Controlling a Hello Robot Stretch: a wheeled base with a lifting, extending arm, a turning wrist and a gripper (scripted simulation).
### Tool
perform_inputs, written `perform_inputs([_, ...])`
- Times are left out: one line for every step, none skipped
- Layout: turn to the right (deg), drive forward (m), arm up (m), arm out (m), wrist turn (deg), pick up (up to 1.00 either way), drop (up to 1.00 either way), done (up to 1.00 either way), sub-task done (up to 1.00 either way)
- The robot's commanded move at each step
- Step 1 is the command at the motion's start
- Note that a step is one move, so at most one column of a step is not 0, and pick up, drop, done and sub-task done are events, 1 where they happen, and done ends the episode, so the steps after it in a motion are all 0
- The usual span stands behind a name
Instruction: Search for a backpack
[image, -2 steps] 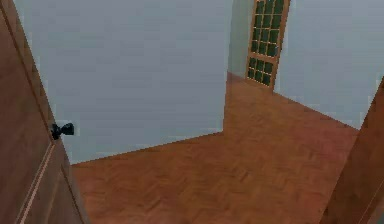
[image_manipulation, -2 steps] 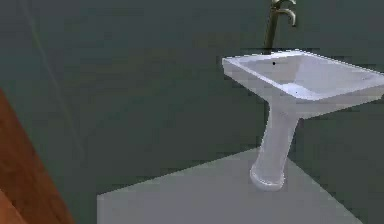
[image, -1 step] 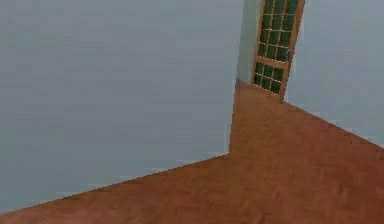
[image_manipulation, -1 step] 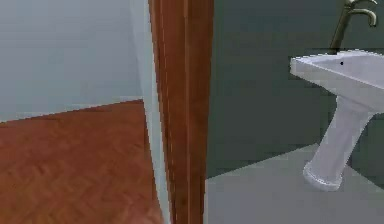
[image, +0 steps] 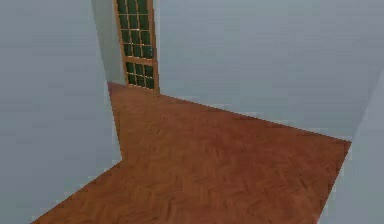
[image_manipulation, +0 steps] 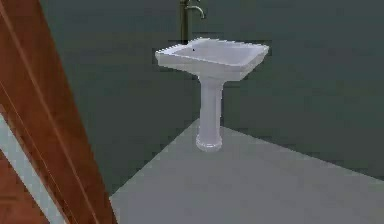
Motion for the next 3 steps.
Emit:
perform_inputs([0.0,1.0,0.0,0.0,0.0,0.0,0.0,0.0,0.0])
perform_inputs([0.0,0.55,0.0,0.0,0.0,0.0,0.0,0.0,0.0])
perform_inputs([-24.0,0.0,0.0,0.0,0.0,0.0,0.0,0.0,0.0])
